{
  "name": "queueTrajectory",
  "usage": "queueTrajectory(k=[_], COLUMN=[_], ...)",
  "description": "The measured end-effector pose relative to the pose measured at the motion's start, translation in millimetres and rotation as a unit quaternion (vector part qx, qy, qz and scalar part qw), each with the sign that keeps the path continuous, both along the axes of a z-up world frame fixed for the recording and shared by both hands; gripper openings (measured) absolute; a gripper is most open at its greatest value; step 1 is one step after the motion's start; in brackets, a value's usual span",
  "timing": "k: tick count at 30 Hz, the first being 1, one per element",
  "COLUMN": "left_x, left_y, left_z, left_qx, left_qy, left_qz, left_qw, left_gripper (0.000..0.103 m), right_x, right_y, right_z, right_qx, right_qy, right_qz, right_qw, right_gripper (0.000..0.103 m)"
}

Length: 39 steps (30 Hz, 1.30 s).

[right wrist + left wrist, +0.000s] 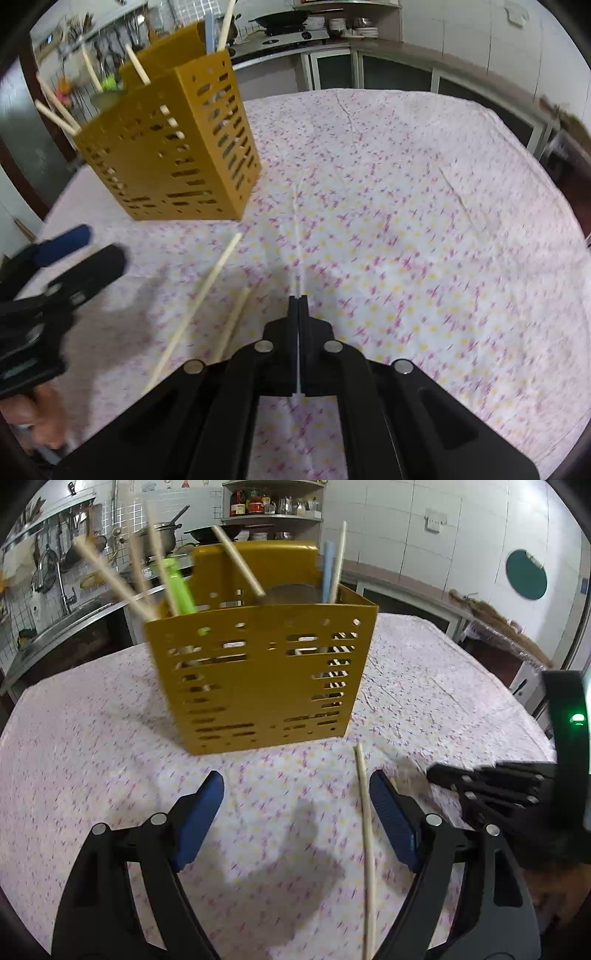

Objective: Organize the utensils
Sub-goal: 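Lower both tools to the remaining chopsticks and grasp one each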

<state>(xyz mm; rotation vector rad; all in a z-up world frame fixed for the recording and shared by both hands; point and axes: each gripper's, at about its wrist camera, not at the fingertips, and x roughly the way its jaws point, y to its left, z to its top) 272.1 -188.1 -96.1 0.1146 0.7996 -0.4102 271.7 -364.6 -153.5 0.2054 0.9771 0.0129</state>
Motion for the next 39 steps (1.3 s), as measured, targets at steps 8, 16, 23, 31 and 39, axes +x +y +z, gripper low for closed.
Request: queueTrajectory(k=[8,16,23,31,39], left_x=[14.0,13.5,5.9,-7.9,-7.9], left_y=[30.9,74.9,86.8,72.1,54.9], left_z=[5.3,-1.7,-9.6,-2.4,-0.8], left_qx=[-0.011,-0.011,-0.039,-0.032,-0.018], left_qy=[-0.001,0.004,0.017,0.008,0.017], left_qz=[0.046,0.053,0.028,0.012,0.012], left_qw=[0.9989,0.9985,0.9987,0.9994,0.9996], left_gripper=[0.079,0.079,0.079,0.079,0.079], right_x=[-0.2,3.0,4.2,14.0,4.9], right_y=[30.9,63.4,63.7,74.8,26.4], right_z=[-5.0,-7.7,-13.4,-13.7,12.1], right_qx=[0.023,-0.050,-0.050,-0.099,-0.071], right_qy=[-0.007,0.008,0.014,0.017,-0.016], right_qz=[0.010,-0.007,-0.020,-0.007,-0.031], right_qw=[1.000,0.999,0.998,0.995,0.997], right_gripper=[0.004,0.007,0.016,0.008,0.006])
